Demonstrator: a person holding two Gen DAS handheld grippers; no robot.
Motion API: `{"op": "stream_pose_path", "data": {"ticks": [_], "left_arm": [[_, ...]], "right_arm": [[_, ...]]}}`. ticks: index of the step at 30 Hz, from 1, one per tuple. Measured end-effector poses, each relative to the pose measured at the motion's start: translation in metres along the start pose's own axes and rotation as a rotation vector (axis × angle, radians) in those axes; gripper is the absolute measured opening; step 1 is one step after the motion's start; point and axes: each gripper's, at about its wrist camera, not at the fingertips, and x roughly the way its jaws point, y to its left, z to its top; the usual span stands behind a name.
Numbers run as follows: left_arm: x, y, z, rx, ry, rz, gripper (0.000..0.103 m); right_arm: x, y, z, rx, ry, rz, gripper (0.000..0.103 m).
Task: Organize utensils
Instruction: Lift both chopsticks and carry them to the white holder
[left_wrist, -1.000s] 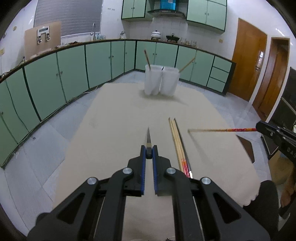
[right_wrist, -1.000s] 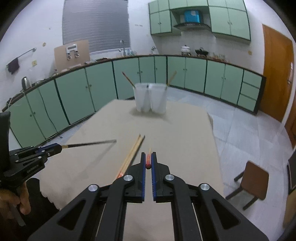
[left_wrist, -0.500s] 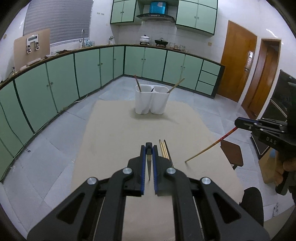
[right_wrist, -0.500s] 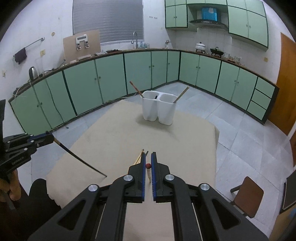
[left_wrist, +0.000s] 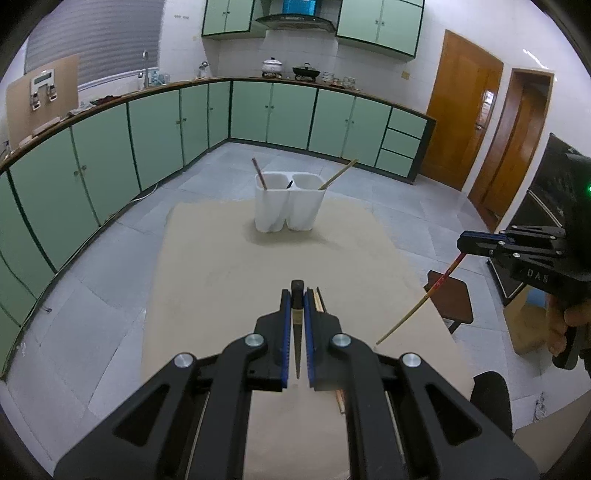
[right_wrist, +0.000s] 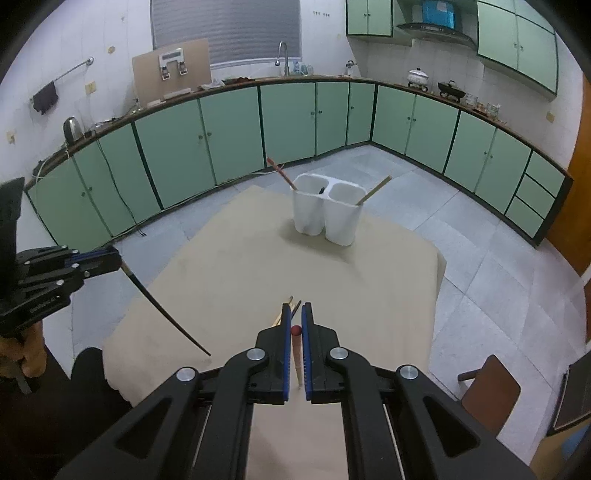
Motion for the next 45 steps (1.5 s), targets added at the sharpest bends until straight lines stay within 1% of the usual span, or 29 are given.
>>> {"op": "stream_pose_path", "data": {"ticks": [9,15,23,31,37,41,45], "left_arm": [[-0.008,0.003,0.053,0.047,-0.012,0.001,0.006],[-0.014,0.001,0.09,0.075,-0.035,0.014,0.006],[-0.012,-0.001,0.139,0.075,-0.078,-0.002,0.006],[0.003,-0.007,0.191,0.079,-0.127,0.01,0.006],[0.02,-0.014,0.224,0.085,-0.154,0.027,0.006],[0.038,-0.013,0.245,0.075,-0.18,0.04,0.006],[0.06,-0.008,0.261,0.054,-0.206,0.045,0.006]], "right_arm": [[-0.017,-0.013,0.053,0.002,0.019,0.016,0.005],[-0.025,-0.019,0.089,0.007,0.0,0.007,0.006],[-0.033,-0.029,0.139,0.029,-0.046,-0.005,0.005],[-0.028,-0.041,0.185,0.053,-0.075,-0.018,0.005],[-0.019,-0.05,0.211,0.065,-0.101,-0.037,0.005],[-0.001,-0.059,0.232,0.085,-0.11,-0.061,0.005],[0.02,-0.069,0.252,0.105,-0.143,-0.084,0.005]]}}
